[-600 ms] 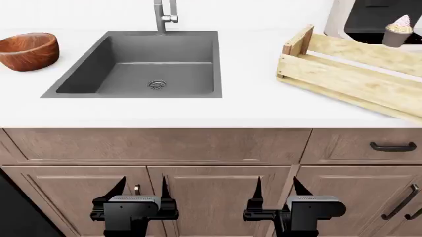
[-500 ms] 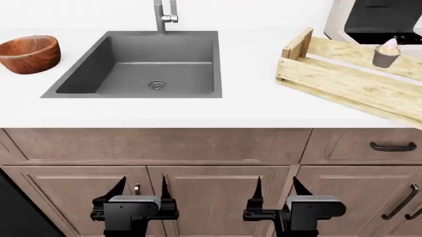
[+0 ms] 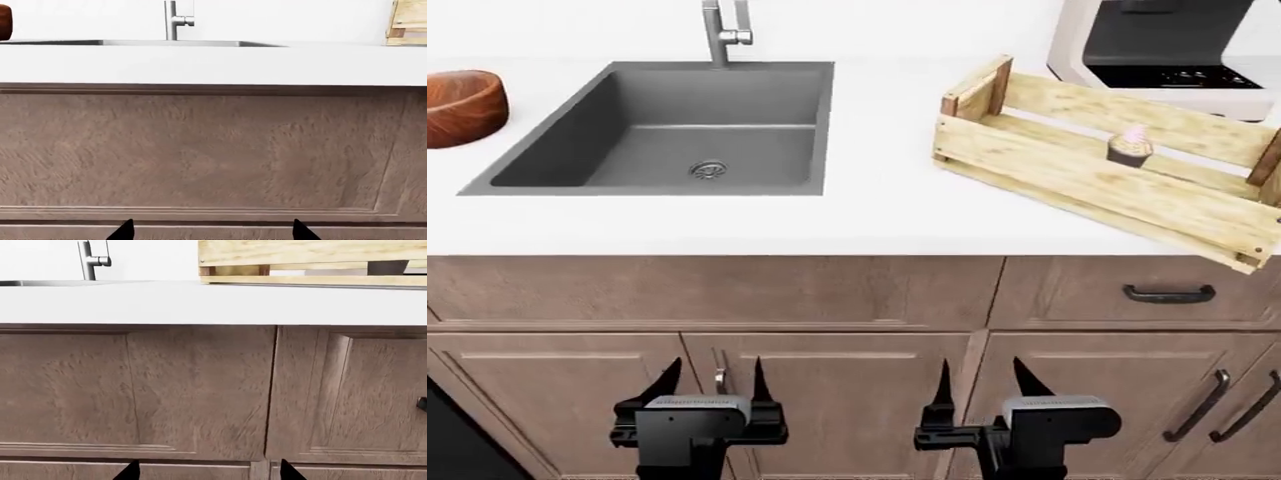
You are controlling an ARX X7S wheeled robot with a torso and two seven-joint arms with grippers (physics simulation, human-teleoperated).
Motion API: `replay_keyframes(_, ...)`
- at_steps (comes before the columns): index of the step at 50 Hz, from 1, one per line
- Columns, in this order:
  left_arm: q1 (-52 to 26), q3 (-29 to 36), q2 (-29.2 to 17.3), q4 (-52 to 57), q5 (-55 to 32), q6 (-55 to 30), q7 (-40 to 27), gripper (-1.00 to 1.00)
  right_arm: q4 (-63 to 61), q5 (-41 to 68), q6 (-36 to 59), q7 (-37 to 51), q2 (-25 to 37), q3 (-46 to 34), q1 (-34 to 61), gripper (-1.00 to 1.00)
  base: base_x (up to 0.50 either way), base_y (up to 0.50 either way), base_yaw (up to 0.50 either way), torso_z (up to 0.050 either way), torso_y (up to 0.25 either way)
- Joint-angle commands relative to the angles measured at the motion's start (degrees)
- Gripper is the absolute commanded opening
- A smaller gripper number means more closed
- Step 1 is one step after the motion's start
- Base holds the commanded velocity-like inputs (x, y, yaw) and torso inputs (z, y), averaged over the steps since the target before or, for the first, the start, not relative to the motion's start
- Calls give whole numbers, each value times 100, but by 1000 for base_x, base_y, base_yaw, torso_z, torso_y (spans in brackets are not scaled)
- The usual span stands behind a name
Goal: Move the fresh-baked cupcake off the tray onto the counter, and place the bowl used for mixing into the sink.
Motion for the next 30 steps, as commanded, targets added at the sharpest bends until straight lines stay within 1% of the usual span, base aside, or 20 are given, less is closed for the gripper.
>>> replay_keyframes(1,-17,128,-92,-20,-98,14,-114,100,-25,122,19,93,100,-111,-1,100,-55,-500,0,0,0)
replay_keyframes(15,-4,232,-187,-14,-175,35,-218,100,-20,199,18,182,193,-235,-8,100,-56,-500,0,0,0)
replay_keyframes(21,-24,288,-220,-5,-204,19,-274,100,133,217,-90,194,249,-285,59,100,-1,-15,0,0,0)
replay_keyframes(30,-20,331,-277,21,-285,27,-330,100,91,233,-10,256,302,-379,57,100,0,0,0,0,0)
